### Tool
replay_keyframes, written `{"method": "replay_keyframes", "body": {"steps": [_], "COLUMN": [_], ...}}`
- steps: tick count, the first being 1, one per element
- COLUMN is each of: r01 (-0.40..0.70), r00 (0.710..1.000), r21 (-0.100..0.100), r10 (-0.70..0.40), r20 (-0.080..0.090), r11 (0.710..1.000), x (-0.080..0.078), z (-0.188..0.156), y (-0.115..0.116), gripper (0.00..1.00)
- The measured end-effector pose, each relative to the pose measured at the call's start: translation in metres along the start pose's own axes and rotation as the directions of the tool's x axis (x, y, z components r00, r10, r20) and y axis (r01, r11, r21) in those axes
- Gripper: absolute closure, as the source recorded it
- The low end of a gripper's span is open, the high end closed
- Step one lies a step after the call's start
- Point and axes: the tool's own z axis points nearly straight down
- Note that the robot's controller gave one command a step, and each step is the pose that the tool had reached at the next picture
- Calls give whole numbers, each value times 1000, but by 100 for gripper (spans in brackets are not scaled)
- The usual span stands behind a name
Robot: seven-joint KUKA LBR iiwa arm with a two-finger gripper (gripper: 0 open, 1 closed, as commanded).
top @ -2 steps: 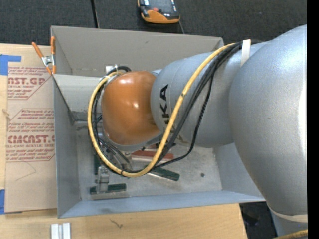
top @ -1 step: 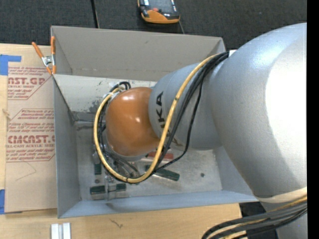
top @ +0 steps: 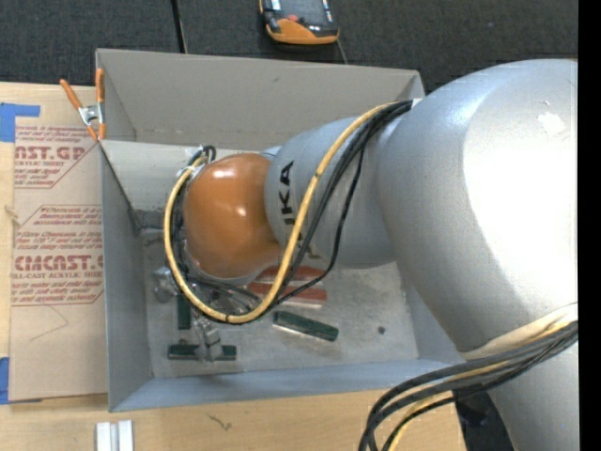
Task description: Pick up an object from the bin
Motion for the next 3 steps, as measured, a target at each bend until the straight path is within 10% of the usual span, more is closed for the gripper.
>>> {"method": "replay_keyframes", "body": {"steps": [2,3], "r01": [214,558], "r00": [977,830], "r21": [0,-1], "r10": [-214,-558], "r20": [1,2], "r11": [977,830], "x": [-45,-29], "z": [6,6], "y": [-6,-17], "gripper": [0,100]}}
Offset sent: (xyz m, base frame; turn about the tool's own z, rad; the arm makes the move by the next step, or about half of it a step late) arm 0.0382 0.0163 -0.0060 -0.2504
